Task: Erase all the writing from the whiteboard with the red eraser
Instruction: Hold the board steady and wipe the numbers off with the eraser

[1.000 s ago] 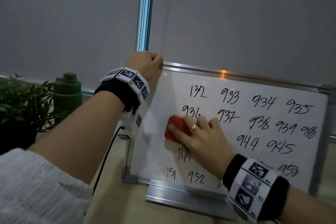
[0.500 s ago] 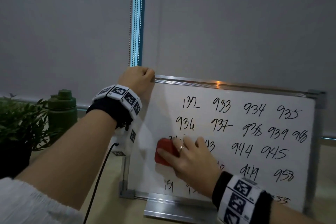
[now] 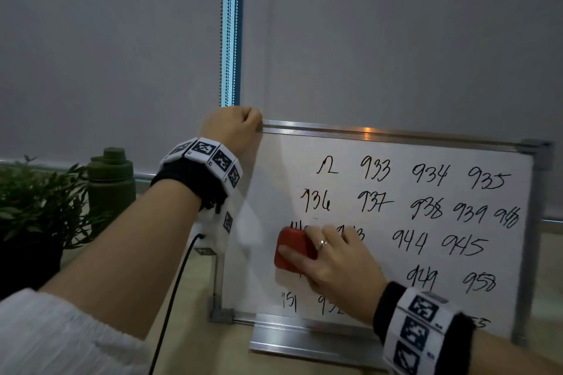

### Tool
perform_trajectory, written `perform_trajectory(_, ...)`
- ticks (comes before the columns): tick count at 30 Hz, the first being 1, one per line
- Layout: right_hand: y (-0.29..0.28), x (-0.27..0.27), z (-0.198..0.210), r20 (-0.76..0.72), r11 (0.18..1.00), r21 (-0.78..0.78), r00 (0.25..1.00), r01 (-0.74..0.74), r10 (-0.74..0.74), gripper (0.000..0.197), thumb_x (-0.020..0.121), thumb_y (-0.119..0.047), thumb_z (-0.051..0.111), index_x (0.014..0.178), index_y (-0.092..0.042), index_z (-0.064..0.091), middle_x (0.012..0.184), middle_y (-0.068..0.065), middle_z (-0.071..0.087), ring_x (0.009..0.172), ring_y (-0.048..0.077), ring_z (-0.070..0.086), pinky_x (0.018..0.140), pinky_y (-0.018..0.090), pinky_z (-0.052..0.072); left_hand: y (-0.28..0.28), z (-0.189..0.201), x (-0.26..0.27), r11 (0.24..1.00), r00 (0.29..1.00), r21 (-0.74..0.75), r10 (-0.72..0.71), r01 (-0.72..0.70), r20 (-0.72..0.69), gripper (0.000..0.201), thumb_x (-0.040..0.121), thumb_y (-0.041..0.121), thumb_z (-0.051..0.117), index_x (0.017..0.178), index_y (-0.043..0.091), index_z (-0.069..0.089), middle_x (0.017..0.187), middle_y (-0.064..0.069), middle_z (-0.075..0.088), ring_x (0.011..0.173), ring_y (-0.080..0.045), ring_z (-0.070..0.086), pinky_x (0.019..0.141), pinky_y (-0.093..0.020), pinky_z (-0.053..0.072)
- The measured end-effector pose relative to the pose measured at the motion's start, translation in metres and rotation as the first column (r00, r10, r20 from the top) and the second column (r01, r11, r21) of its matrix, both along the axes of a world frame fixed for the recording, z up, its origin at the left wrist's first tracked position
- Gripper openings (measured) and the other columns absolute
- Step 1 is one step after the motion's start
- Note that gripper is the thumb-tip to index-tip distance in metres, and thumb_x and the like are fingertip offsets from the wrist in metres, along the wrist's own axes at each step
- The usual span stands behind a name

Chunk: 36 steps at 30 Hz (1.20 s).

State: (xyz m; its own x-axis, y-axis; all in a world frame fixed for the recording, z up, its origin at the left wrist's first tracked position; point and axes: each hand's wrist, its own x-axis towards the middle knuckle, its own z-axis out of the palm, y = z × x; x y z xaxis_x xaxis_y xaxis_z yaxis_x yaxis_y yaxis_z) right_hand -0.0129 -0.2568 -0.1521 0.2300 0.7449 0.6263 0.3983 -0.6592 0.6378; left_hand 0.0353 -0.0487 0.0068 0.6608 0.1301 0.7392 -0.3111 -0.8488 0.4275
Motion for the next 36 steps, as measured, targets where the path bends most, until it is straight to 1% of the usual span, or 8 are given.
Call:
perform_trajectory(8, -0.010, 0.010, 0.082, -0.047, 0.815, 0.563, 0.990, 0.137, -0.134, 0.054, 0.073, -0.042, 0.064, 0.123, -0.021, 0.059, 0.092, 0.021, 0.058, 0.078, 0.035, 0.054, 0.064, 0.040, 0.045, 0.001, 0.000, 0.002, 1.000, 1.000, -0.012, -0.001, 0.001, -0.007, 0.045, 0.091, 0.023, 0.038, 0.046, 0.016, 0.036, 0.050, -0.001, 0.037, 0.048, -0.015, 0.032, 0.048, -0.024, 0.025)
perform_trajectory(11, 0.005, 0.006, 0.053, -0.036, 0.835, 0.541, 0.995, 0.100, -0.096, 0.059, 0.066, -0.037, 0.075, 0.120, -0.019, 0.060, 0.088, 0.020, 0.059, 0.075, 0.034, 0.055, 0.061, 0.038, 0.045, 0.001, 0.000, 0.003, 1.000, 1.000, -0.011, 0.003, -0.003, 0.007, 0.045, 0.090, 0.022, 0.038, 0.046, 0.015, 0.034, 0.050, -0.001, 0.037, 0.049, -0.017, 0.032, 0.049, -0.024, 0.024)
perform_trajectory(16, -0.003, 0.001, 0.024, 0.018, 0.988, 0.153, 0.999, 0.035, -0.038, 0.058, 0.064, -0.030, 0.074, 0.120, -0.026, 0.057, 0.088, 0.015, 0.062, 0.071, 0.028, 0.054, 0.059, 0.037, 0.043, 0.005, 0.001, 0.000, 1.000, 1.000, -0.011, -0.013, 0.013, 0.021, 0.046, 0.090, 0.022, 0.039, 0.045, 0.016, 0.035, 0.049, 0.000, 0.037, 0.047, -0.013, 0.032, 0.048, -0.024, 0.025)
perform_trajectory(20, -0.019, 0.004, 0.070, 0.023, 0.906, 0.409, 0.992, 0.104, -0.124, 0.048, 0.079, -0.045, 0.048, 0.120, -0.024, 0.059, 0.090, 0.019, 0.061, 0.074, 0.032, 0.055, 0.062, 0.039, 0.043, 0.004, 0.001, -0.001, 1.000, 1.000, -0.005, -0.014, 0.014, 0.022, 0.044, 0.091, 0.023, 0.037, 0.047, 0.016, 0.034, 0.050, -0.001, 0.036, 0.049, -0.015, 0.031, 0.049, -0.024, 0.025)
perform_trajectory(24, -0.010, 0.001, 0.061, -0.034, 0.820, 0.550, 0.986, 0.157, -0.165, 0.056, 0.072, -0.040, 0.068, 0.123, -0.019, 0.058, 0.089, 0.022, 0.058, 0.075, 0.034, 0.054, 0.061, 0.040, 0.045, 0.004, 0.000, -0.001, 1.000, 1.000, -0.019, -0.022, 0.022, 0.001, 0.044, 0.091, 0.024, 0.037, 0.047, 0.017, 0.038, 0.051, 0.000, 0.037, 0.051, -0.016, 0.034, 0.051, -0.024, 0.027)
perform_trajectory(30, -0.006, -0.001, 0.012, 0.035, 0.990, 0.120, 0.997, 0.067, -0.072, 0.064, 0.064, -0.030, 0.076, 0.122, -0.026, 0.049, 0.092, 0.014, 0.063, 0.073, 0.027, 0.054, 0.059, 0.038, 0.043, 0.004, 0.001, -0.006, 1.000, 1.000, -0.006, -0.028, 0.028, -0.003, 0.046, 0.092, 0.022, 0.038, 0.046, 0.020, 0.037, 0.050, 0.001, 0.037, 0.048, -0.013, 0.032, 0.049, -0.022, 0.025)
perform_trajectory(33, -0.018, 0.001, 0.051, 0.068, 0.940, 0.330, 0.991, 0.090, -0.119, 0.046, 0.075, -0.042, 0.065, 0.118, -0.026, 0.060, 0.089, 0.018, 0.061, 0.074, 0.031, 0.056, 0.061, 0.040, 0.044, 0.004, 0.001, -0.007, 1.000, 1.000, -0.010, -0.023, 0.023, -0.004, 0.045, 0.091, 0.023, 0.038, 0.047, 0.020, 0.038, 0.051, 0.001, 0.038, 0.050, -0.014, 0.033, 0.050, -0.022, 0.026)
perform_trajectory(36, -0.023, 0.001, 0.079, -0.058, 0.757, 0.626, 0.979, 0.187, -0.194, 0.052, 0.080, -0.051, 0.052, 0.123, -0.022, 0.058, 0.090, 0.021, 0.057, 0.080, 0.035, 0.052, 0.066, 0.042, 0.044, 0.002, 0.001, -0.005, 1.000, 1.000, -0.018, 0.007, -0.007, -0.019, 0.043, 0.090, 0.024, 0.037, 0.047, 0.018, 0.040, 0.052, 0.000, 0.039, 0.051, -0.018, 0.036, 0.050, -0.024, 0.027)
